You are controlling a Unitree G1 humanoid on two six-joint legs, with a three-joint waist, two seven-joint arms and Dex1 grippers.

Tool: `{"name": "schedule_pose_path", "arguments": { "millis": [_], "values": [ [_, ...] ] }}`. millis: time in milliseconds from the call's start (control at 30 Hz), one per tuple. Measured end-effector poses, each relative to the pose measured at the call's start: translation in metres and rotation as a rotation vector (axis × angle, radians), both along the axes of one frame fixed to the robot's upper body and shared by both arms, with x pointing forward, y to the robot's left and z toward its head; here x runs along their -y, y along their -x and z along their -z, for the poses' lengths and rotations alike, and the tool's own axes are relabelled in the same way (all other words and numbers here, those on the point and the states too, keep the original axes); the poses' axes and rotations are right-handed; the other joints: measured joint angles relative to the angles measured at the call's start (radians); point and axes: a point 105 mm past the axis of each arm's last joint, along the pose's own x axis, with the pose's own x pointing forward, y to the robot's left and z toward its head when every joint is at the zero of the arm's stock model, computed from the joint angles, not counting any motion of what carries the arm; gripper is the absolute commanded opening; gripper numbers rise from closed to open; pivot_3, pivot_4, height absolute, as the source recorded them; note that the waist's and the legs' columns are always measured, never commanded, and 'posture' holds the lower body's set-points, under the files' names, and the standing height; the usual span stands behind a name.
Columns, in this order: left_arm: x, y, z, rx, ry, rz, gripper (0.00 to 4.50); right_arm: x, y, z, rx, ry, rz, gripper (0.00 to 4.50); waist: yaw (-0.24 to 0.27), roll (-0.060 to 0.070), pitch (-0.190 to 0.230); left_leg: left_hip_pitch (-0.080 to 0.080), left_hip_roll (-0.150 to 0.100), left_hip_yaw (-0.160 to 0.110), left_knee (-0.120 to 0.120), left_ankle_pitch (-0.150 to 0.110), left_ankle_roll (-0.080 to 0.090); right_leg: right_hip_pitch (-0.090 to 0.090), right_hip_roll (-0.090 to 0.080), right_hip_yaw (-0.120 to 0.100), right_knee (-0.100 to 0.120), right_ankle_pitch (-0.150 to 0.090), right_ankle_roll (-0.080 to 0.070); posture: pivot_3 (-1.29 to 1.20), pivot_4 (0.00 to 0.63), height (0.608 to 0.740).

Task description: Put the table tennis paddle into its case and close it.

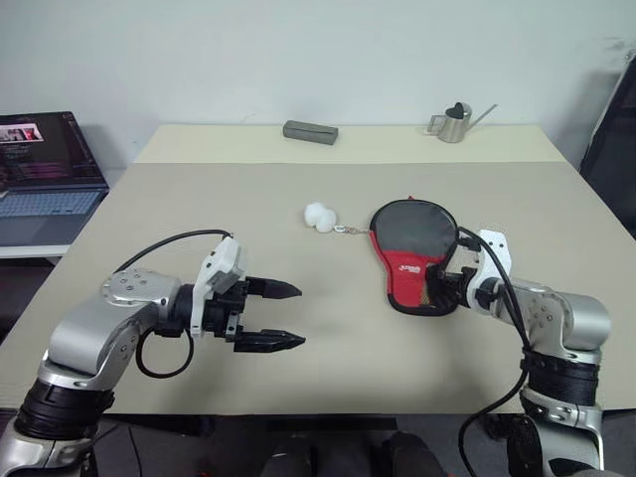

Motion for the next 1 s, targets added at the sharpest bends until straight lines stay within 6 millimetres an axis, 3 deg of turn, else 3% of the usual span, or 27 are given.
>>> {"name": "schedule_pose_path", "arguments": {
  "millis": [600, 1000],
  "values": [
    [0.021, 0.018, 0.005, -0.051, -0.017, 0.194, 4.50, 0.009, 0.084, 0.021, -0.052, 0.034, -0.100, 0.04, 0.005, -0.002, -0.008, 0.001, 0.001, 0.000, -0.011, 0.000, 0.000, 0.001, 0.000, -0.002, -0.009, -0.002, -0.001, 0.00, 0.150, 0.740],
    [0.025, 0.017, 0.006, -0.049, 0.004, 0.223, 4.50, 0.018, 0.114, 0.030, -0.099, 0.043, -0.080, 0.04, 0.030, -0.004, -0.013, 0.005, 0.001, -0.004, -0.011, -0.002, 0.003, 0.014, 0.000, -0.009, -0.019, -0.003, 0.000, 0.00, 0.150, 0.740]
  ]
}}
